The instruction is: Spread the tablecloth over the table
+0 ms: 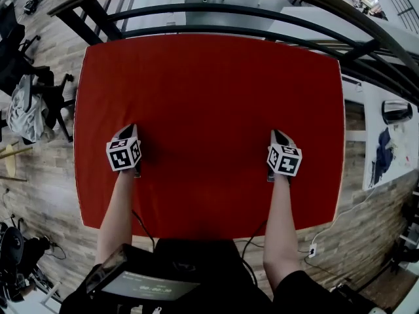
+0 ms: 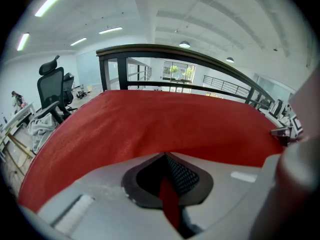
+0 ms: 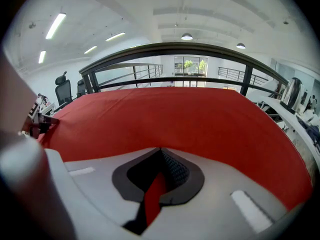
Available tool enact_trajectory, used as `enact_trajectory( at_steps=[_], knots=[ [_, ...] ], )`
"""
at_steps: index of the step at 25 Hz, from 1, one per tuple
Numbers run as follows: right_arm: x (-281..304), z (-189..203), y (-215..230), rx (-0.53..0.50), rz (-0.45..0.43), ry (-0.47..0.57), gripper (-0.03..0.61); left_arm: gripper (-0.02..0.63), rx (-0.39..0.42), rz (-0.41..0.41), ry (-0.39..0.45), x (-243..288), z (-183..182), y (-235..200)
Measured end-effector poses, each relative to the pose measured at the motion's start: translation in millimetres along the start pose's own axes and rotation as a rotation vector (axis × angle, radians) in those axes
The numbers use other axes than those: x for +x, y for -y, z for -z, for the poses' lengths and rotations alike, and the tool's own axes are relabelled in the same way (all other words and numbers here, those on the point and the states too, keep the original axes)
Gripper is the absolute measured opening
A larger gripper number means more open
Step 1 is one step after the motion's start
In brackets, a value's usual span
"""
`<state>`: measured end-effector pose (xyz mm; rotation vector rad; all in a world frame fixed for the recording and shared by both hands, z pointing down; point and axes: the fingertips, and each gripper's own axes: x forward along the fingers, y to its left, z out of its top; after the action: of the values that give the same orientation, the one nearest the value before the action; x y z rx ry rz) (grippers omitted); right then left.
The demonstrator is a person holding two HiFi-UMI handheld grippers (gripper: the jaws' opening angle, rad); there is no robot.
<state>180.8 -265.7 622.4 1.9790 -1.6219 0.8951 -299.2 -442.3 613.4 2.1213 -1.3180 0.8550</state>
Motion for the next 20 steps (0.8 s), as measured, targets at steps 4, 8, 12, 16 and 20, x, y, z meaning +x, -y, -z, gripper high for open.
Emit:
enact_trajectory(
  at_steps=[4, 8, 12, 16, 20],
  knots=[
    [22.4, -28.6, 2.2, -0.009, 0.011, 0.003, 0.011, 0.006, 0.035, 0.018, 0.008, 23.9, -31.8, -4.7],
    [33.4, -40.1, 3.0, 0.001, 0.009, 0.003, 0.011, 0.006, 0.057, 0.001, 0.023, 32.9, -42.5, -5.7],
    [40.3, -46.5, 0.8, -0.007, 0.001, 0.006, 0.010, 0.006, 0.071, -0.004, 0.028, 35.9, -47.7, -8.7],
    [41.4, -50.5, -0.5, -0.013, 0.001, 0.014, 0.011, 0.006, 0.074, -0.010, 0.029, 36.1, -49.5, -8.7],
    [13.5, -57.7, -8.1, -0.028, -0.039, 0.085, 0.011, 0.005, 0.086, -0.010, 0.085, 19.5, -59.7, -2.6]
  ],
)
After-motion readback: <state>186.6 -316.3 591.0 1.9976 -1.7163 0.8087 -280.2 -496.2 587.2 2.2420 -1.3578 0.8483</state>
